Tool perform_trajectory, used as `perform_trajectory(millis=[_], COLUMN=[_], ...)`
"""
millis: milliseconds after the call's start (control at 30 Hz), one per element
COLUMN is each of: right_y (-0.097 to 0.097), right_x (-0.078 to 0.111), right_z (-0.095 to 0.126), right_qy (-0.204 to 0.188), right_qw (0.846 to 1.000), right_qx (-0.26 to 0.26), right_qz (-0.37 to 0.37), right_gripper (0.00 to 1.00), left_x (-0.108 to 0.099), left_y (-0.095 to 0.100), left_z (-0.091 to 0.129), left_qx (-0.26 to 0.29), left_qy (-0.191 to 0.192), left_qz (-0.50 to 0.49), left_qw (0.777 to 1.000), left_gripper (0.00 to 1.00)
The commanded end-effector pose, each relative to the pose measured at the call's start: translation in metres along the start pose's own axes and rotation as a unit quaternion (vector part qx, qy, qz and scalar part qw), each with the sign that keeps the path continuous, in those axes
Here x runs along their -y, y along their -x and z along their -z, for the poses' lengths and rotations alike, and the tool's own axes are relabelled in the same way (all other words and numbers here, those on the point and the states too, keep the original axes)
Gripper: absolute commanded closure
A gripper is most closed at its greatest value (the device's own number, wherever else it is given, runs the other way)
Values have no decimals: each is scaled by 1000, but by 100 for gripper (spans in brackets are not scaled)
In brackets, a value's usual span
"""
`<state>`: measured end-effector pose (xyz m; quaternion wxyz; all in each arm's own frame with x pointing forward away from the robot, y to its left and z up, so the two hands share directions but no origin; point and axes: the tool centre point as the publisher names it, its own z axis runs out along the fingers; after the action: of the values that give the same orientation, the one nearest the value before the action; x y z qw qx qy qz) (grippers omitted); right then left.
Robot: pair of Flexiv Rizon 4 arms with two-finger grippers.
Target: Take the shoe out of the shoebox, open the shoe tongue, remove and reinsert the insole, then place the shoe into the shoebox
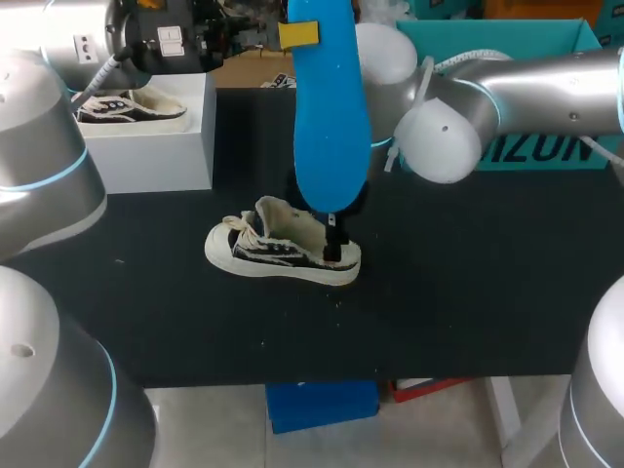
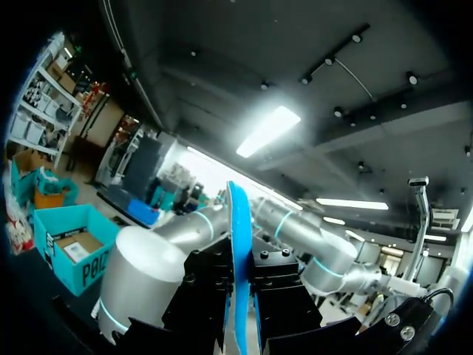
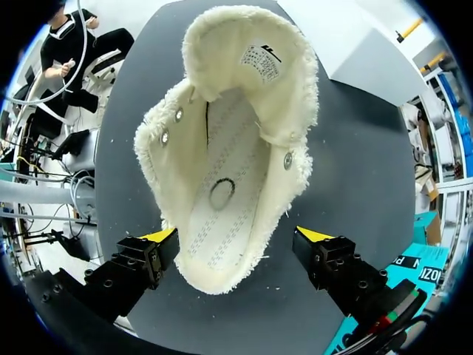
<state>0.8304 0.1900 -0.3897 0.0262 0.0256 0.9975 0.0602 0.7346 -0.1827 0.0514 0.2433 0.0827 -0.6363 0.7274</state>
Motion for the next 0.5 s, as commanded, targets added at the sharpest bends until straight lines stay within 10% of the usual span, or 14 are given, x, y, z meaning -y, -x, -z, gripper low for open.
perform_trajectory(millis=[33,500], right_y=[1,-2], right_x=[-5,-4], right_z=[-2,2], right_qy=[-15,-12], right_qw=[1000,1000], right_qx=[0,1], right_qz=[0,-2], right_gripper=[0,0], left_x=[-1,-1], left_y=[0,0], left_z=[0,0], left_qx=[1,1], left_qy=[0,0], left_qz=[0,0], left_qw=[1000,1000], left_gripper=[100,100])
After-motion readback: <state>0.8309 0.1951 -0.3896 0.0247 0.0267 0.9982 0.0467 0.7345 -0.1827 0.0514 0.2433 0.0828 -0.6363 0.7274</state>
